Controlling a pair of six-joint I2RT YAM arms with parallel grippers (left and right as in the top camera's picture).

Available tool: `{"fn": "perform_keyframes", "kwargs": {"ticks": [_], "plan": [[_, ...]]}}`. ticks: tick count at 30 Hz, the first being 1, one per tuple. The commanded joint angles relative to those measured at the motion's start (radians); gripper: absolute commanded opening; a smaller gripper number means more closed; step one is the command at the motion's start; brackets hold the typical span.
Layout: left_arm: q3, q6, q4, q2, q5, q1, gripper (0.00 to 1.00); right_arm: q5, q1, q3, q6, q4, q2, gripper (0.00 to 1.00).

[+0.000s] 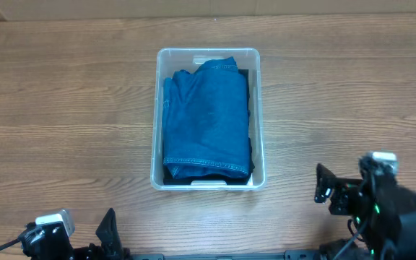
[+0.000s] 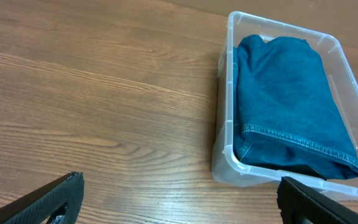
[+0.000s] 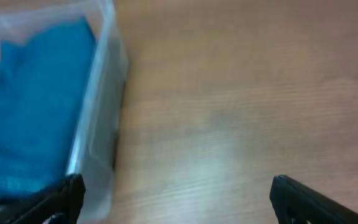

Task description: Pack container

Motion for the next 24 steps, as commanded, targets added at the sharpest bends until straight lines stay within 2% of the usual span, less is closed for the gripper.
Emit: {"fn": "perform_keyframes", "kwargs": {"ticks": [1,5,9,11,14,17,24], "plan": [[-0.003,-0.013,0.002,0.000,-0.013,-0.005,1.00,0.000,-0.021,-0.128,-0.006,0.071,-0.189,1.00],[-0.003,-0.013,0.002,0.000,-0.013,-0.005,1.00,-0.008,-0.039,-0.321,-0.007,0.218,-0.395,1.00],[-0.003,-0.013,0.002,0.000,-0.013,-0.005,1.00,-0.011,-0.041,-0.457,-0.047,0.450,-0.388,1.00],[-0.003,-0.013,0.002,0.000,-0.013,-0.005,1.00,-0.009,-0.041,-0.560,-0.131,0.631,-0.389,1.00],[-0.003,-0.013,0.002,0.000,-0.013,-0.005,1.00,-0.007,-0.041,-0.700,-0.156,0.852,-0.389,1.00],[-0.003,-0.013,0.002,0.000,-0.013,-0.005,1.00,-0.008,-0.040,-0.770,-0.156,0.879,-0.382,1.00],[-0.003,-0.013,0.002,0.000,-0.013,-0.005,1.00,-0.011,-0.040,-0.767,-0.156,0.871,-0.370,1.00]]}}
